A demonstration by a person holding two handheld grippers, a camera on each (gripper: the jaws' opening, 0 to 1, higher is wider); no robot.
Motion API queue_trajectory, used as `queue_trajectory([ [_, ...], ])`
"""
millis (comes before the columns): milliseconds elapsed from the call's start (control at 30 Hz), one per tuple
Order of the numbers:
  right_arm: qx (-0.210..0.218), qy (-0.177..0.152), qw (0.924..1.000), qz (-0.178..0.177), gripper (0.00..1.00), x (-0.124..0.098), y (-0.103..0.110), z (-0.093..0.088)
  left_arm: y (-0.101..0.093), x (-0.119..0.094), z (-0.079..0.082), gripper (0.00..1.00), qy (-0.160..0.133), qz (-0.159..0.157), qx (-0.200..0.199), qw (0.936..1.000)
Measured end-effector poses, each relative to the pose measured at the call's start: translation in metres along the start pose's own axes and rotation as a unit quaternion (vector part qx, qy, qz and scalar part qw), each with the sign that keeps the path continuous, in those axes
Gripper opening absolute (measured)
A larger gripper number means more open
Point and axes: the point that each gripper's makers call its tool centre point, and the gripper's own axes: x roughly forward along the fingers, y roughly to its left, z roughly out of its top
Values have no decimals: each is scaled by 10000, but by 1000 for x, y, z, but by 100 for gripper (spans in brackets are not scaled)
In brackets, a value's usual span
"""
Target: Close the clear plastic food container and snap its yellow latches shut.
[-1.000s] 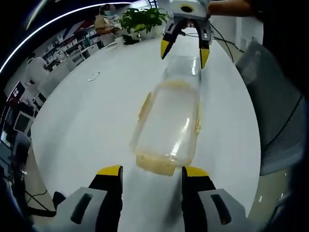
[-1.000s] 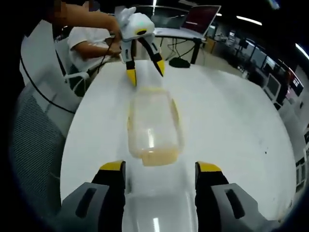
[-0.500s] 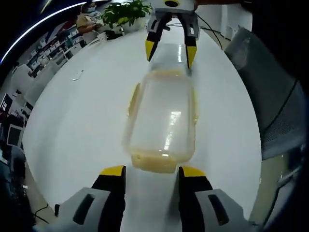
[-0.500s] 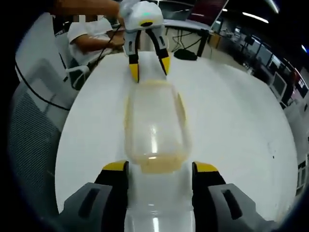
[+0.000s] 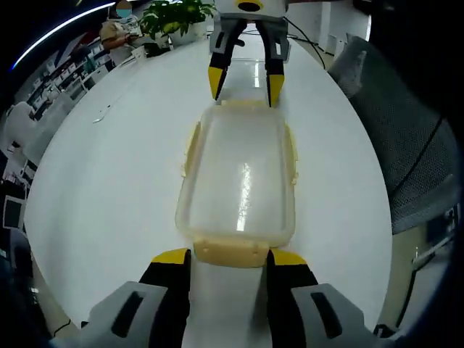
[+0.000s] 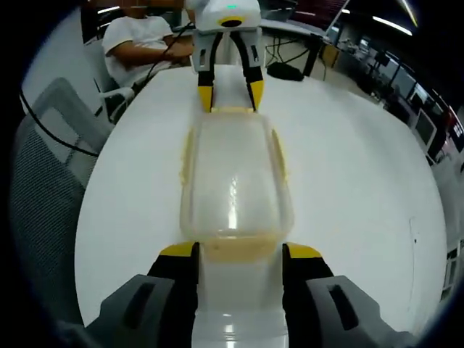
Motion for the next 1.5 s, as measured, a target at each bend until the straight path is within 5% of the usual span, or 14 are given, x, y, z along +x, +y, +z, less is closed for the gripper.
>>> queue_trajectory([
  [467,-95,257,9992,287,38,7,4,1,0,2,-3,34,92,-356,110,9993],
  [1500,-168,96,9994,275,35,-12,9,9,-6,-18,4,32,328,-318,197,9988],
])
